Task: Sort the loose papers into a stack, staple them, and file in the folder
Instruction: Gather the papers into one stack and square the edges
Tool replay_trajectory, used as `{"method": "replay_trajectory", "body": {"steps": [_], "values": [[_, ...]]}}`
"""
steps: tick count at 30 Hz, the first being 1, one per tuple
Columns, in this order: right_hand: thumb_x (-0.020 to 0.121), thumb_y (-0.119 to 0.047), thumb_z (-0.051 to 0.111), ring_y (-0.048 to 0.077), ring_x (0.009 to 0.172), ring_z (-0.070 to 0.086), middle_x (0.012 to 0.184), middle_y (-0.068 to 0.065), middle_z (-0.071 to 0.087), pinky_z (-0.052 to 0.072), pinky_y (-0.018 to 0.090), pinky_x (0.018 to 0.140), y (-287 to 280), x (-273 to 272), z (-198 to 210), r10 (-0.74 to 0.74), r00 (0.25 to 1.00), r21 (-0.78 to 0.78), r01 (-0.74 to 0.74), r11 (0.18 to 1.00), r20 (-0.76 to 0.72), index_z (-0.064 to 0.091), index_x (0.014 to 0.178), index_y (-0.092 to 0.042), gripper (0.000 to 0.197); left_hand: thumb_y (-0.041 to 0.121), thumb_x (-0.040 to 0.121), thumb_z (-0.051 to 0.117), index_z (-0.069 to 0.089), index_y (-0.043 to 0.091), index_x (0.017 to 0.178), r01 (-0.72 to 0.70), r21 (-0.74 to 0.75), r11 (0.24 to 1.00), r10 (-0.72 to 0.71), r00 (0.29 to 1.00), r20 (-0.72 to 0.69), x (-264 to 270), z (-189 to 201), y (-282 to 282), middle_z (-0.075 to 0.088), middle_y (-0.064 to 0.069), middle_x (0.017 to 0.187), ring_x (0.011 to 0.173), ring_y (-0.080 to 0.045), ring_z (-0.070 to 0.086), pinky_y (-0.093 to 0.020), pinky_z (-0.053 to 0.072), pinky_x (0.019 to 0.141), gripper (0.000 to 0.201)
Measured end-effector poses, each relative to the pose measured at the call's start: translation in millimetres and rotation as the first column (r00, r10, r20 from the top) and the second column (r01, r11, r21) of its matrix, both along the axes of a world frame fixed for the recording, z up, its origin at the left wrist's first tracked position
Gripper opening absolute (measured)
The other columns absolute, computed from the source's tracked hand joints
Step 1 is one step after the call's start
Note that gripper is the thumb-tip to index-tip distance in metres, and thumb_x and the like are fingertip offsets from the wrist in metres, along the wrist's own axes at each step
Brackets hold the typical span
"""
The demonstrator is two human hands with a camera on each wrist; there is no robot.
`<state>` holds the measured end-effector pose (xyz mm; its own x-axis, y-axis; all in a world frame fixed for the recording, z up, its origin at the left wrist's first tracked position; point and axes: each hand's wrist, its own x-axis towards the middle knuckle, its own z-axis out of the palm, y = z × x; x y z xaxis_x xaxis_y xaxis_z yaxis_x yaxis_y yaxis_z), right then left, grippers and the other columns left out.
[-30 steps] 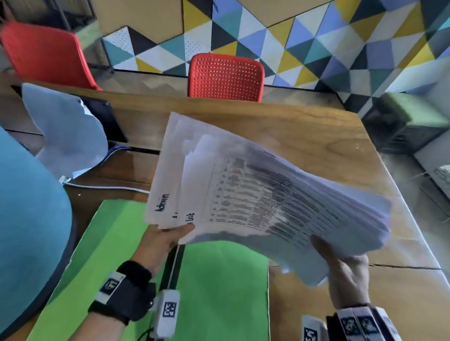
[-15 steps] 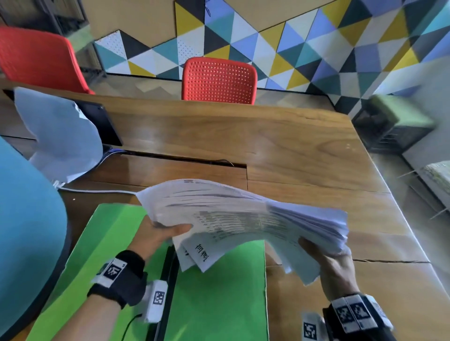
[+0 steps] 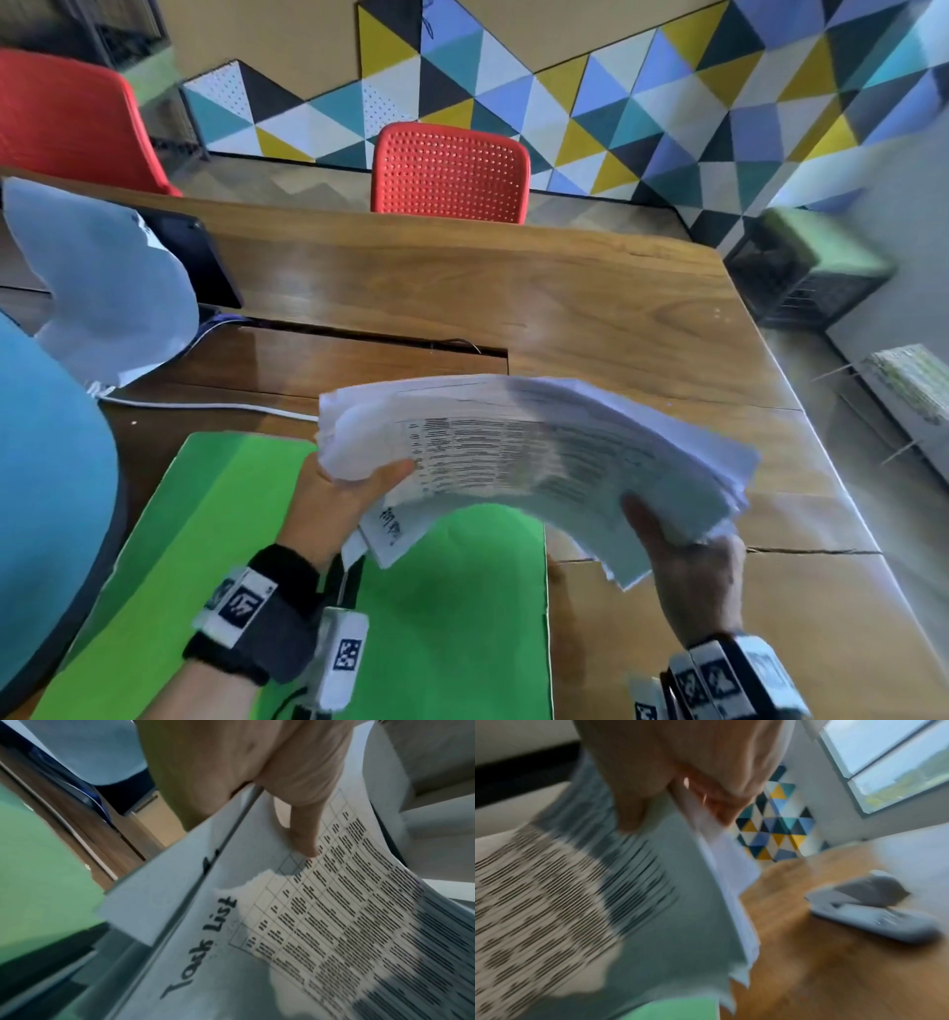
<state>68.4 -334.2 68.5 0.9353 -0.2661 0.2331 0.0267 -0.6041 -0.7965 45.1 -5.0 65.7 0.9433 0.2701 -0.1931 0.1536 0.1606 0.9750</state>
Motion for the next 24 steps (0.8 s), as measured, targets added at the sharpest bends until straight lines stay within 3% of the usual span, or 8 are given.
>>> {"method": "replay_trajectory", "body": {"steps": [4, 6, 8, 10, 12, 15, 20, 24], "values": [[0.074, -0.012, 0.084, 0.005, 0.059, 0.063, 0.060, -0.012, 0.069, 0.055, 0.030, 0.065, 10.9, -10.0, -13.0, 0.213, 0.952, 0.142, -0.185, 0.972, -0.220, 0.064, 0.067, -0.031, 0.029, 0.004, 0.072, 0.081, 0.077, 0.019, 0.088, -0.047, 0.018, 0.999, 0.048, 0.998, -0.039, 2.2, -12.9, 0.5, 0.079, -0.001, 0.096, 0.091, -0.017, 0.074, -0.035, 0.059, 0.082, 0.023], [0.080, -0.032, 0.078, 0.000, 0.058, 0.059, 0.062, -0.007, 0.073, 0.051, 0.023, 0.061, 18.7, -12.6, -21.9, 0.228, 0.942, 0.147, -0.196, 0.970, -0.248, 0.069, 0.066, -0.019, 0.021, 0.006, 0.075, 0.080, 0.076, 0.018, 0.086, -0.123, 0.000, 0.992, 0.123, 0.992, -0.041, 3.8, -18.2, -9.0, 0.079, 0.002, 0.091, 0.084, -0.012, 0.075, -0.038, 0.057, 0.085, 0.017], [0.076, -0.057, 0.064, 0.013, 0.059, 0.053, 0.067, 0.016, 0.071, 0.048, 0.035, 0.057, 22.3, -11.7, -28.3, 0.168, 0.955, 0.131, -0.139, 0.982, -0.243, 0.067, 0.070, -0.002, 0.055, 0.006, 0.077, 0.078, 0.077, 0.018, 0.082, -0.177, -0.038, 0.984, 0.175, 0.984, -0.033, 3.9, -17.7, -16.4, 0.079, 0.003, 0.086, 0.080, -0.011, 0.075, -0.038, 0.056, 0.083, 0.013], [0.081, -0.046, 0.066, 0.015, 0.065, 0.055, 0.077, 0.022, 0.071, 0.049, 0.036, 0.060, 23.5, -12.5, -24.6, 0.156, 0.973, 0.187, -0.124, 0.975, -0.171, 0.067, 0.074, -0.011, 0.036, 0.006, 0.077, 0.078, 0.078, 0.016, 0.081, -0.189, -0.070, 0.979, 0.189, 0.982, -0.011, 2.3, -14.2, -19.0, 0.080, 0.000, 0.087, 0.080, -0.015, 0.075, -0.034, 0.057, 0.077, 0.011], [0.083, -0.023, 0.075, 0.005, 0.075, 0.065, 0.084, 0.005, 0.075, 0.055, 0.027, 0.067, 22.7, -15.5, -11.7, 0.197, 0.975, 0.292, -0.161, 0.943, -0.099, 0.068, 0.086, -0.027, 0.009, 0.009, 0.076, 0.079, 0.076, 0.013, 0.082, -0.220, -0.071, 0.973, 0.221, 0.975, 0.005, 1.1, -13.4, -15.6, 0.079, 0.000, 0.083, 0.077, -0.015, 0.075, -0.027, 0.058, 0.065, 0.008], [0.078, 0.005, 0.075, -0.005, 0.080, 0.069, 0.090, -0.018, 0.077, 0.054, 0.011, 0.069, 16.9, -23.8, -8.3, 0.283, 0.958, 0.384, -0.246, 0.890, -0.041, 0.069, 0.095, -0.028, 0.039, 0.013, 0.076, 0.078, 0.072, 0.012, 0.086, -0.225, -0.035, 0.974, 0.225, 0.974, -0.006, 5.3, -16.9, -8.0, 0.077, 0.000, 0.081, 0.069, -0.005, 0.073, -0.022, 0.055, 0.061, 0.012], [0.080, -0.022, 0.075, 0.002, 0.060, 0.057, 0.064, -0.023, 0.070, 0.047, 0.008, 0.056, 26.7, -17.0, -7.1, 0.160, 0.987, 0.352, -0.144, 0.925, -0.016, 0.070, 0.065, -0.026, 0.016, 0.014, 0.082, 0.075, 0.074, 0.013, 0.083, -0.207, -0.045, 0.977, 0.207, 0.978, -0.010, 11.4, -12.7, -21.4, 0.079, 0.002, 0.079, 0.074, -0.017, 0.075, -0.026, 0.059, 0.062, 0.002], [0.079, -0.012, 0.079, -0.001, 0.075, 0.066, 0.082, -0.013, 0.074, 0.052, 0.010, 0.062, 26.0, -13.5, 13.4, 0.069, 0.991, 0.408, -0.110, 0.906, 0.115, 0.066, 0.100, -0.020, 0.026, 0.016, 0.079, 0.076, 0.071, 0.013, 0.090, -0.193, -0.040, 0.980, 0.196, 0.976, 0.091, 14.7, -0.3, -19.4, 0.078, 0.000, 0.078, 0.071, -0.016, 0.073, -0.025, 0.056, 0.059, 0.013]]}}
